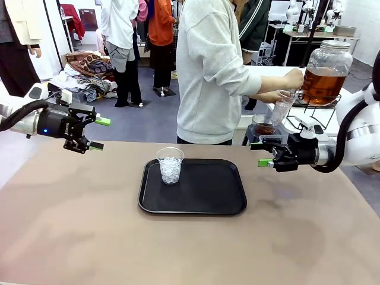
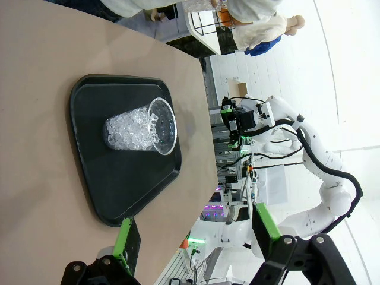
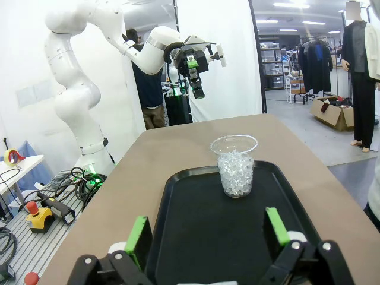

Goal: Pour the drink into the iced cup.
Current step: Pick up the iced cup indicated by the human and present it to them.

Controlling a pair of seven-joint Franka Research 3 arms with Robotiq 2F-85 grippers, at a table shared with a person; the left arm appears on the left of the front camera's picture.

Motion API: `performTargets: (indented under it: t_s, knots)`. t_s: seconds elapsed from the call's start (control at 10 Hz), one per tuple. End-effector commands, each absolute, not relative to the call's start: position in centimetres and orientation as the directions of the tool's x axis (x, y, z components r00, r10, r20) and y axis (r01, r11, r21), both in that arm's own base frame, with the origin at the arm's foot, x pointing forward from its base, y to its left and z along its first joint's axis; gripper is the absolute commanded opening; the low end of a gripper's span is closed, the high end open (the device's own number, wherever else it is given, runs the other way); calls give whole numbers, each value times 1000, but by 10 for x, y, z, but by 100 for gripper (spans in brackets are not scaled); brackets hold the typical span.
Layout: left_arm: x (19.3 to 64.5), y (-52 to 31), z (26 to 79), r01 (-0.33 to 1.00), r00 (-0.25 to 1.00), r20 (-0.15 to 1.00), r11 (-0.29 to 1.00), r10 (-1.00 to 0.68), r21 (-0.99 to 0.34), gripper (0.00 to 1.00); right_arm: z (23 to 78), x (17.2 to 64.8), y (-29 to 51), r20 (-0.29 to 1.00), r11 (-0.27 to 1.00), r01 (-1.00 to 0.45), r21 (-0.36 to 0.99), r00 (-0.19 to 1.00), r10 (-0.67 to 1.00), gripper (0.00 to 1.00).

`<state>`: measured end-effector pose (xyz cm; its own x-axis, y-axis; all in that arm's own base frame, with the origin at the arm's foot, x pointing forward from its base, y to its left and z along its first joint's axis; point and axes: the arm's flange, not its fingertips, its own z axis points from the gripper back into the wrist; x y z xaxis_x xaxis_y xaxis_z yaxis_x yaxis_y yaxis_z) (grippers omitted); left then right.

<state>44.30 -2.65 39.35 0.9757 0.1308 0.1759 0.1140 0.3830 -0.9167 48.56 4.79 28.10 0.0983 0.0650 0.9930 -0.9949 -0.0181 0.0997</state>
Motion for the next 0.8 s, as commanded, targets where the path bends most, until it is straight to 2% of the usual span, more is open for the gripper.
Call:
performTargets:
  t_s: [0.0,0.7]
  knots:
    - [443,-27,394,116,975,178,383,131,-917,100,284,489,50,993,-13,-995,101,100,66,100]
    - [443,-27,394,116,975,178,383,131,-917,100,284,489,50,993,-13,-995,101,100,66,100]
